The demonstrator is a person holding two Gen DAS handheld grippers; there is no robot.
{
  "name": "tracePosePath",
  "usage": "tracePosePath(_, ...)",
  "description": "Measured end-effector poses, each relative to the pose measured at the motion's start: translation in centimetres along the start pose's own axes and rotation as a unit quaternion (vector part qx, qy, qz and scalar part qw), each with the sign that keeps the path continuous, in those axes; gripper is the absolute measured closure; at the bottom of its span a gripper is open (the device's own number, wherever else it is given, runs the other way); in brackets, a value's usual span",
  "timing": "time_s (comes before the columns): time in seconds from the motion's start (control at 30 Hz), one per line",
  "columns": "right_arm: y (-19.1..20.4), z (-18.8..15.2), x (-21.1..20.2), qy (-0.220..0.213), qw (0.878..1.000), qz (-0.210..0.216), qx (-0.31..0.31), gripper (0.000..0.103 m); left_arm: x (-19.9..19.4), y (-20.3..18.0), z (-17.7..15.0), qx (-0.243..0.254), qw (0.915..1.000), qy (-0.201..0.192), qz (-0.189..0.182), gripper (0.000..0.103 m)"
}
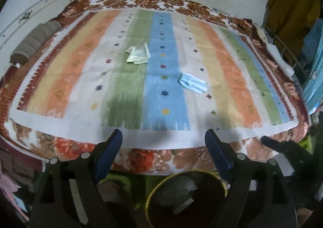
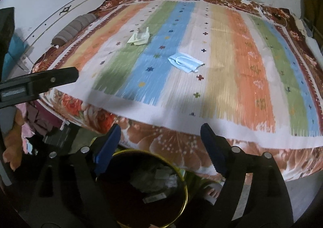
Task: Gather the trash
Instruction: 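Move both open tools from the bin back over the bed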
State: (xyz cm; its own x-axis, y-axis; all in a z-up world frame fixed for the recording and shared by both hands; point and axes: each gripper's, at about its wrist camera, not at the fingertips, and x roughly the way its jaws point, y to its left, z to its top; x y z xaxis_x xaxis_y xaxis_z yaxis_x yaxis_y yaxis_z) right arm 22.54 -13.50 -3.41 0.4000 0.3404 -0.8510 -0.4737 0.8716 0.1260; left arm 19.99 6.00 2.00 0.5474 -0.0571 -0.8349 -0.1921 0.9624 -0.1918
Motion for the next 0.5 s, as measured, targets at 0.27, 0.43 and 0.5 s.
tracePosePath(0.27,-0.6,3.4,2.5,-0.007,1.0,-0.017,-0.014,0.01,3.5,1.6,3.3,-0.012,0.9996,-0.004,0.024,0.006)
tracePosePath(0.43,-0.5,4.9,4.6,-0.005,0.998,-0.035,-0.05,0.009,5.2,2.9,5.1,-0.019,0.9991,-0.01,0.037,0.006)
tracePosePath(0.5,-0.5,5.4,5.2,-0.013,0.997,-0.049,-0.067,0.009,6.3,3.5,5.7,-0.026,0.9985,-0.007,0.047,0.006)
